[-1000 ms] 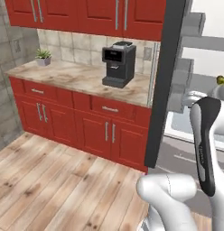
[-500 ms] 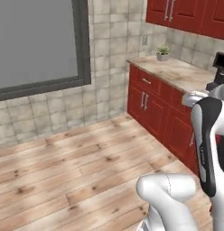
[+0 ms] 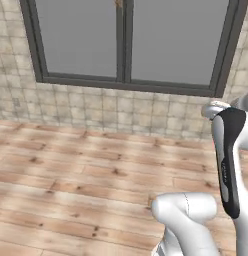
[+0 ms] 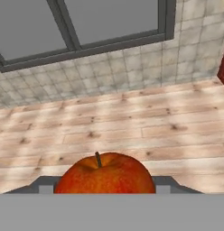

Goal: Pick the pear and apple from the fridge and place them on the plate next to the blender to make a fruit smoothie.

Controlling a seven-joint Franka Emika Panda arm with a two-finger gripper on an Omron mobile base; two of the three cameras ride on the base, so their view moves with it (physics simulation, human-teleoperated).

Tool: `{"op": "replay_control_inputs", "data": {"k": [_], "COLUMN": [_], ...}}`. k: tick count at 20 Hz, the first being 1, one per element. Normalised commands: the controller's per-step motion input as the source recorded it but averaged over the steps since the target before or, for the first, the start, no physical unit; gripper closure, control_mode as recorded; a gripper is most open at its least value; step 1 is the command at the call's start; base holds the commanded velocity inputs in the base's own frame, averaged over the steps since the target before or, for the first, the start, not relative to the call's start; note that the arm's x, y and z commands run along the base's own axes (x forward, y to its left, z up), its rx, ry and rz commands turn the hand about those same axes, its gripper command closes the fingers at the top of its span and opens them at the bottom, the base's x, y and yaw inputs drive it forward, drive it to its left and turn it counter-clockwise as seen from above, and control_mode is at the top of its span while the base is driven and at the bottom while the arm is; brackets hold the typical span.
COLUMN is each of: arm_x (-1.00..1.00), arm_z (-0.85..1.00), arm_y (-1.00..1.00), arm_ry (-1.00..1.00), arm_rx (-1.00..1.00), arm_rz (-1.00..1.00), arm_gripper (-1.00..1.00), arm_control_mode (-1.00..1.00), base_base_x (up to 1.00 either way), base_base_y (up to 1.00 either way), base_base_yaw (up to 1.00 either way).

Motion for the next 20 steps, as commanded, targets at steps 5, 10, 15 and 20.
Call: {"op": "replay_control_inputs", "data": {"k": [5,10,15,20], "arm_x": [0.0,0.0,0.0,0.0], "arm_z": [0.0,0.0,0.0,0.0], "arm_y": [0.0,0.0,0.0,0.0], "arm_ry": [0.0,0.0,0.0,0.0], "arm_rx": [0.0,0.0,0.0,0.0], "arm_rz": [0.0,0.0,0.0,0.0], "arm_gripper": [1.0,1.0,1.0,1.0], "arm_control_mode": [1.0,1.0,1.0,1.0], "base_base_x": [-0.07,-0.02,0.02,0.19], "base_base_y": [0.0,0.0,0.0,0.0], "base_base_yaw": [1.0,1.0,0.98,0.88]}}
